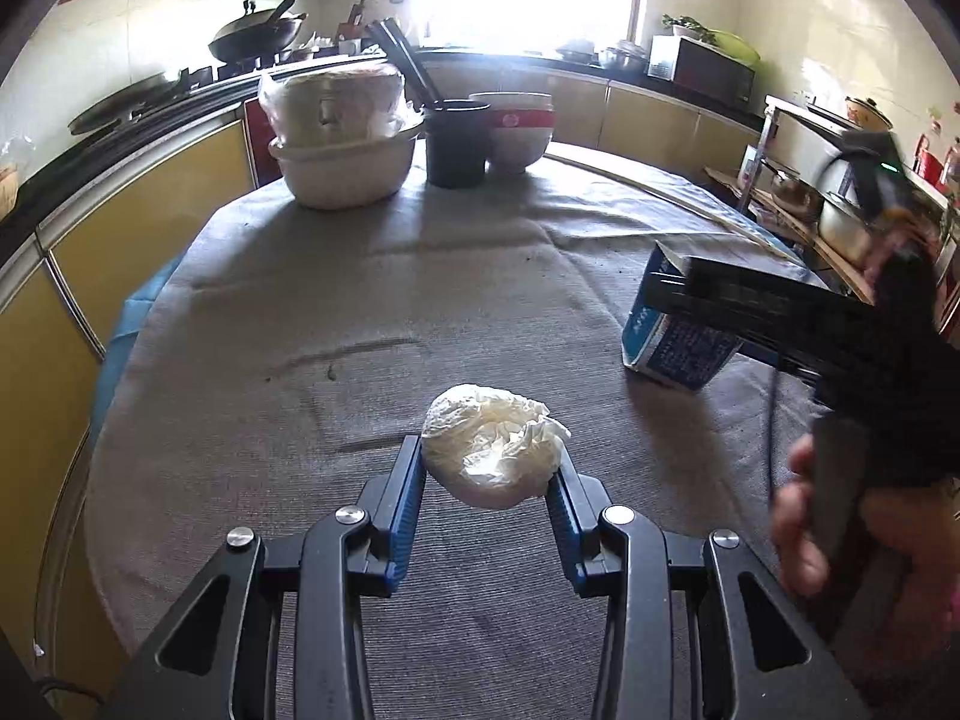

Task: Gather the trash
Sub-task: 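Grasp the blue-and-white paper cup with the right gripper while the left holds the bag, then carry the paper cup and plastic bag over the red wastebasket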

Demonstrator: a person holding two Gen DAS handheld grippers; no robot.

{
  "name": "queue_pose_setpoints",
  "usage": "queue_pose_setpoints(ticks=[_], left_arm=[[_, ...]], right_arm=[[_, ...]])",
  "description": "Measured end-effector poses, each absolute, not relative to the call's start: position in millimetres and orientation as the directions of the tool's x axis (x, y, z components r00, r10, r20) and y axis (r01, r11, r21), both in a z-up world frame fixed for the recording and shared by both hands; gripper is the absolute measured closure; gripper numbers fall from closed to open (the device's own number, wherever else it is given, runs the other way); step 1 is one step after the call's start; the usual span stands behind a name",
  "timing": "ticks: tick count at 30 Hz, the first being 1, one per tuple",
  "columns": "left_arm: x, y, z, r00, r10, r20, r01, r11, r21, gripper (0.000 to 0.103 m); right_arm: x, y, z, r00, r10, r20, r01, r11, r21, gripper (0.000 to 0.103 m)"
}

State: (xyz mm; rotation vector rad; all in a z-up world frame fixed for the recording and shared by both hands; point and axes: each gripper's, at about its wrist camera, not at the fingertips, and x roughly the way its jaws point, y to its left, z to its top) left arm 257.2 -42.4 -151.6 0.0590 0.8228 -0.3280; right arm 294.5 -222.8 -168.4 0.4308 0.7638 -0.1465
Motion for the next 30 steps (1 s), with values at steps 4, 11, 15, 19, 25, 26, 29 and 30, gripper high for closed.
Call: queue_pose_setpoints(ticks=[4, 11, 15, 19, 25, 26, 29, 30], left_arm=[[255.5, -39.4, -152.9, 0.629, -0.273, -0.728, 0.317, 0.945, -0.081, 0.062], [256.3, -27.2, -157.9, 0.631, -0.257, -0.732, 0.295, 0.952, -0.079, 0.062], [256.4, -24.1, -159.3, 0.63, -0.251, -0.735, 0.289, 0.954, -0.078, 0.062], [253.6, -23.5, -156.2, 0.629, -0.252, -0.736, 0.287, 0.954, -0.081, 0.062], [242.7, -24.9, -145.2, 0.639, -0.254, -0.727, 0.285, 0.955, -0.083, 0.062], [239.8, -25.8, -142.7, 0.643, -0.251, -0.724, 0.285, 0.955, -0.078, 0.062], [229.9, -28.8, -133.6, 0.653, -0.245, -0.717, 0.285, 0.956, -0.067, 0.062], [226.9, -30.1, -130.6, 0.658, -0.242, -0.713, 0.285, 0.957, -0.061, 0.062]], right_arm=[[301.9, -222.6, -175.4, 0.697, -0.047, -0.715, 0.363, 0.884, 0.295, 0.027], [303.8, -228.4, -182.0, 0.701, -0.096, -0.706, 0.414, 0.862, 0.294, 0.027], [304.7, -232.9, -182.8, 0.712, -0.075, -0.698, 0.4, 0.861, 0.315, 0.043], [298.6, -232.5, -175.9, 0.72, -0.054, -0.692, 0.367, 0.876, 0.313, 0.049], [268.6, -238.9, -166.0, 0.747, 0.031, -0.664, 0.297, 0.878, 0.375, 0.049], [262.8, -238.8, -163.4, 0.751, 0.037, -0.66, 0.287, 0.881, 0.376, 0.049], [240.5, -239.4, -153.7, 0.763, 0.063, -0.643, 0.249, 0.889, 0.384, 0.049], [233.0, -239.3, -150.0, 0.767, 0.067, -0.638, 0.238, 0.894, 0.38, 0.049]])
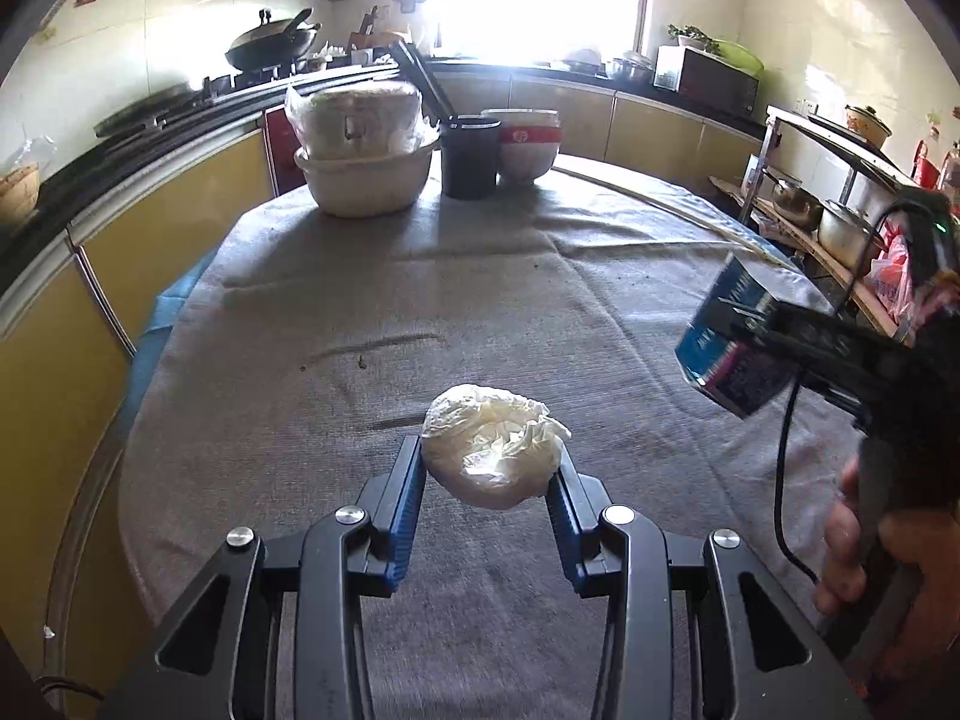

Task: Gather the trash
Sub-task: 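Carry the paper cup and plastic bag over the red wastebasket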

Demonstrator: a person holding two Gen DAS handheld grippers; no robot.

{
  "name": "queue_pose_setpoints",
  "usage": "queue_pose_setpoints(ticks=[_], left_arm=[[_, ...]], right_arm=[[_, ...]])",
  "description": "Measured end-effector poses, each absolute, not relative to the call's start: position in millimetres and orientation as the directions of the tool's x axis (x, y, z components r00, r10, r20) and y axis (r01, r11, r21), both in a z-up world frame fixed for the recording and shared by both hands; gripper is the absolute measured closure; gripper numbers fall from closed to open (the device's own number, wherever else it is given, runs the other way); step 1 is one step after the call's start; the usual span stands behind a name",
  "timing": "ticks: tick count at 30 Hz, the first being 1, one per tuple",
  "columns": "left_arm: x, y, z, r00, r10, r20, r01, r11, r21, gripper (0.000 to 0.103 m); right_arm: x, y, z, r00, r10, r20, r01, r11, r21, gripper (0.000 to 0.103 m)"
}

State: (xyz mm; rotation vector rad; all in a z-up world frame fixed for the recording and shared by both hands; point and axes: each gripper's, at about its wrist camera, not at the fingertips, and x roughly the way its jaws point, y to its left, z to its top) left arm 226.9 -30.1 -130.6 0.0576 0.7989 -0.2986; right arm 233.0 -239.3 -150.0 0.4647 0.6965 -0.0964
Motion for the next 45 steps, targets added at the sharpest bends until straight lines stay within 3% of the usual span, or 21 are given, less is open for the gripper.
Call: queue_pose_setpoints(ticks=[19, 45], left_arm=[[143.4, -63.9, -70.9, 0.757, -0.2, -0.623, 0.317, 0.945, 0.081, 0.062], [75.9, -93.5, -51.0, 0.793, -0.19, -0.578, 0.352, 0.918, 0.181, 0.062]], right_arm=[[91.6, -264.8, -98.8, 0.842, 0.051, -0.537, 0.175, 0.916, 0.36, 0.049], [6.5, -283.9, -82.6, 0.887, 0.036, -0.46, 0.174, 0.897, 0.406, 0.049]])
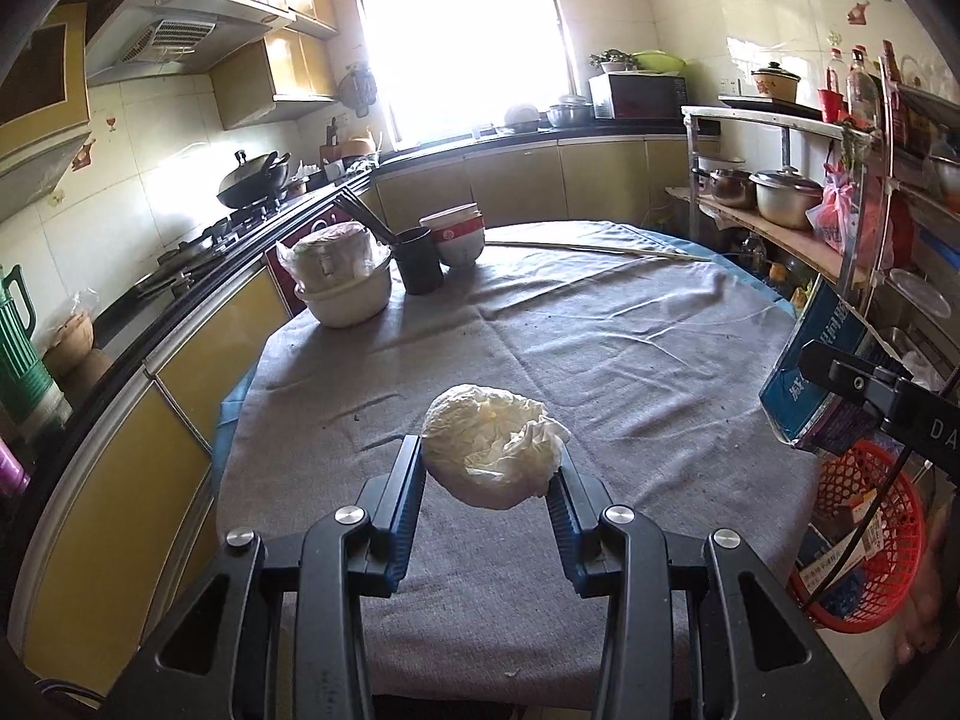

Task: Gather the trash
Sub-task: 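Carry the paper cup and plastic bag over the red wastebasket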

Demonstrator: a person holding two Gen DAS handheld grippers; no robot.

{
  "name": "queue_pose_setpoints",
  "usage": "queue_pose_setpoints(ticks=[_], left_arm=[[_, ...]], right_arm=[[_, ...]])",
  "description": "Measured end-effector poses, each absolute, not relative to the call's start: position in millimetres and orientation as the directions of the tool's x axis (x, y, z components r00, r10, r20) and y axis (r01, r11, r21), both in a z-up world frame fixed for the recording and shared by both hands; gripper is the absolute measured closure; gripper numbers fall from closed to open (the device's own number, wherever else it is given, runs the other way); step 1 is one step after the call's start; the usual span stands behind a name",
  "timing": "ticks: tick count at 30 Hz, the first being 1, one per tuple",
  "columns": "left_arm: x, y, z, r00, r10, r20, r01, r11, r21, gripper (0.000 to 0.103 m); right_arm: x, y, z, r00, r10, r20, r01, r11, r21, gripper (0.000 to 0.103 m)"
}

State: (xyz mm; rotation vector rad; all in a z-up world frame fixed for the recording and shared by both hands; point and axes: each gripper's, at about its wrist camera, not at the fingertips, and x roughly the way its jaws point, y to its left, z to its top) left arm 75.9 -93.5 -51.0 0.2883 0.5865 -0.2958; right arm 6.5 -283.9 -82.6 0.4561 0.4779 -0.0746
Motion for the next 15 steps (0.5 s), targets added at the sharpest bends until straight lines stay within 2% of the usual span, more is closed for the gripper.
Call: queue_pose_setpoints(ticks=[15], left_arm=[[48.7, -120.1, -39.4, 0.81, -0.213, -0.546, 0.396, 0.886, 0.241, 0.062]], right_arm=[[-35.6, -308.3, -72.8, 0.91, -0.016, -0.415, 0.212, 0.877, 0.431, 0.049]])
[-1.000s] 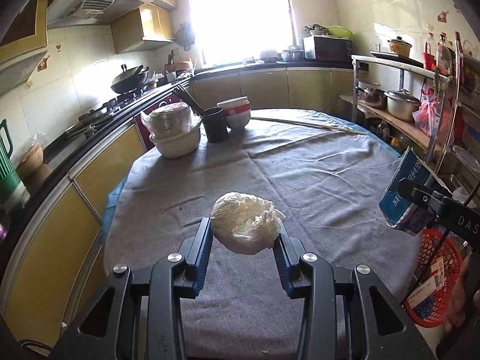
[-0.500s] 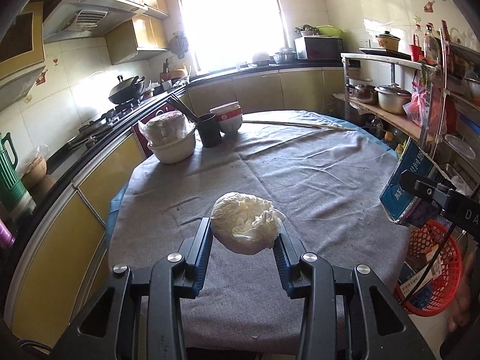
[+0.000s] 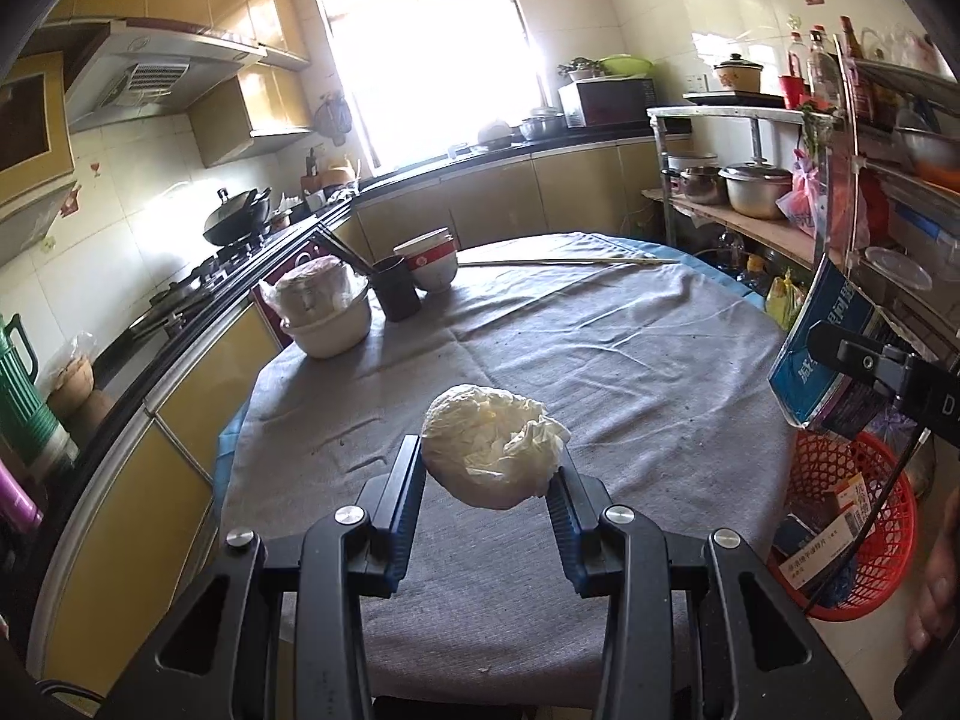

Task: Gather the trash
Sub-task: 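Carry the paper cup and plastic bag over the red wastebasket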

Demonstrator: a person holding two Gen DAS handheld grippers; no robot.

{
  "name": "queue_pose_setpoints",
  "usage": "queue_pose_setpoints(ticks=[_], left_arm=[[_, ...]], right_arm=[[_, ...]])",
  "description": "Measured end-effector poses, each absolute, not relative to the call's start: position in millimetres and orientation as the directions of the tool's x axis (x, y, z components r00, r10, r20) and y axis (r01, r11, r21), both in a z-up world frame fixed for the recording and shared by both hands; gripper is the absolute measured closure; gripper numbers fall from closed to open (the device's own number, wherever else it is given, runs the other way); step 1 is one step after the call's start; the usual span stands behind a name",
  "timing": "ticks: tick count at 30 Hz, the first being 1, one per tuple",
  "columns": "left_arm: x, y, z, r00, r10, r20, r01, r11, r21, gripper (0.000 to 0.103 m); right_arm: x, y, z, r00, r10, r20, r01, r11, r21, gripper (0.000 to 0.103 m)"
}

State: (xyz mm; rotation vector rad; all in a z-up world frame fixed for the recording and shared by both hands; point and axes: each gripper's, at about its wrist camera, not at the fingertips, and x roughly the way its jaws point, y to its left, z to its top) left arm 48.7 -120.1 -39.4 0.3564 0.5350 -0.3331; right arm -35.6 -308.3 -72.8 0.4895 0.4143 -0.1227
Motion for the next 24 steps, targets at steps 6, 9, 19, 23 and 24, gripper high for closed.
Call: queue_pose_setpoints(ticks=[6, 9, 19, 23, 24], left_arm=[[40.8, -128.2, -37.1, 0.815, -0.212, -0.539, 0.402, 0.878, 0.262, 0.062], [35.6, -131.9, -34.6, 0.819, -0.212, -0.533, 0.404, 0.874, 0.272, 0.062], [23.4, -145.5, -29.3, 0.825, -0.225, -0.519, 0.423, 0.854, 0.302, 0.062], [20.4, -150.7, -28.5, 0.825, -0.228, -0.518, 0.43, 0.847, 0.312, 0.062], [19.9, -151.3, -28.2, 0.824, -0.229, -0.517, 0.432, 0.846, 0.313, 0.062]], right_arm=[[-43.5, -316.6, -72.9, 0.915, -0.02, -0.404, 0.215, 0.87, 0.444, 0.049], [-48.9, -319.9, -73.2, 0.917, -0.019, -0.398, 0.213, 0.866, 0.452, 0.049], [-65.1, -333.3, -74.7, 0.922, -0.032, -0.385, 0.229, 0.848, 0.477, 0.049], [-69.6, -338.5, -76.9, 0.92, -0.034, -0.39, 0.238, 0.841, 0.487, 0.049], [-70.6, -339.5, -77.4, 0.92, -0.034, -0.392, 0.239, 0.84, 0.488, 0.049]])
